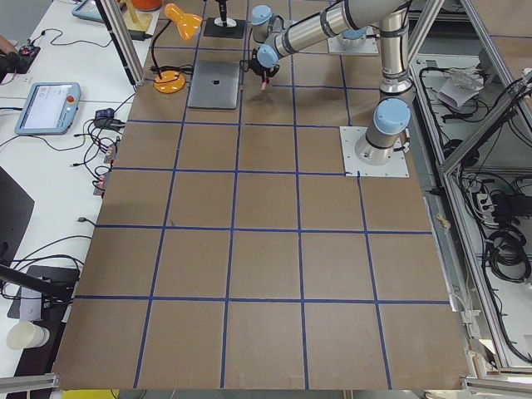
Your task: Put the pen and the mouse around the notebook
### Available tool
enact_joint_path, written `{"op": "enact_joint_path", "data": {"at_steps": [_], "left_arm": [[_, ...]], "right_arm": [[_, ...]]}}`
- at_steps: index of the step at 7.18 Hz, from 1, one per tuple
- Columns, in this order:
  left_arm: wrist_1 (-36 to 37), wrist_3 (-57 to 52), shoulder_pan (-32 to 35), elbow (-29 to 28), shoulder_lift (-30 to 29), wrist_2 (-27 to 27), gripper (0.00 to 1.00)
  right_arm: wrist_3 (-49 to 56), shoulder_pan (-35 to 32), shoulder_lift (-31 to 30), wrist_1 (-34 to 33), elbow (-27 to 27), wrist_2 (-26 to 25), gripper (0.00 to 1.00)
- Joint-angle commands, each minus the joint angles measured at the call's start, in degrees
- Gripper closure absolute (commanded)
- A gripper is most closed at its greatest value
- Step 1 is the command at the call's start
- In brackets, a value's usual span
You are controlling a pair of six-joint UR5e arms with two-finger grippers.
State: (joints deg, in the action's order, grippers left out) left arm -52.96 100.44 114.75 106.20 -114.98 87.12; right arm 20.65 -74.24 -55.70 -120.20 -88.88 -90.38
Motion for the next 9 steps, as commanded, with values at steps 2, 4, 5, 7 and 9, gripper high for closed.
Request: {"op": "enact_joint_path", "data": {"at_steps": [2,4,5,7,9], "left_arm": [[-0.1,-1.9,-0.2,0.1,-0.5,0.6,0.3],[-0.2,-12.9,-1.6,-0.7,1.2,0.8,0.05],[-1.4,-18.2,-2.7,-1.2,3.8,0.7,0.09],[-7.8,-45.8,-5.7,-3.1,11.0,0.0,0.1],[-22.3,-73.2,-12.5,-8.5,18.6,1.0,0.07]], "right_arm": [[-0.1,0.0,0.5,0.1,-0.2,-0.1,0.0],[-0.3,-0.1,-0.5,0.4,0.5,-0.1,0.0],[-0.3,-0.5,-2.8,1.4,1.5,-0.3,0.0],[-2.6,-3.0,-6.9,15.0,7.8,-0.6,0.0],[-11.3,-10.7,-14.6,28.1,11.4,-0.1,0.0]]}}
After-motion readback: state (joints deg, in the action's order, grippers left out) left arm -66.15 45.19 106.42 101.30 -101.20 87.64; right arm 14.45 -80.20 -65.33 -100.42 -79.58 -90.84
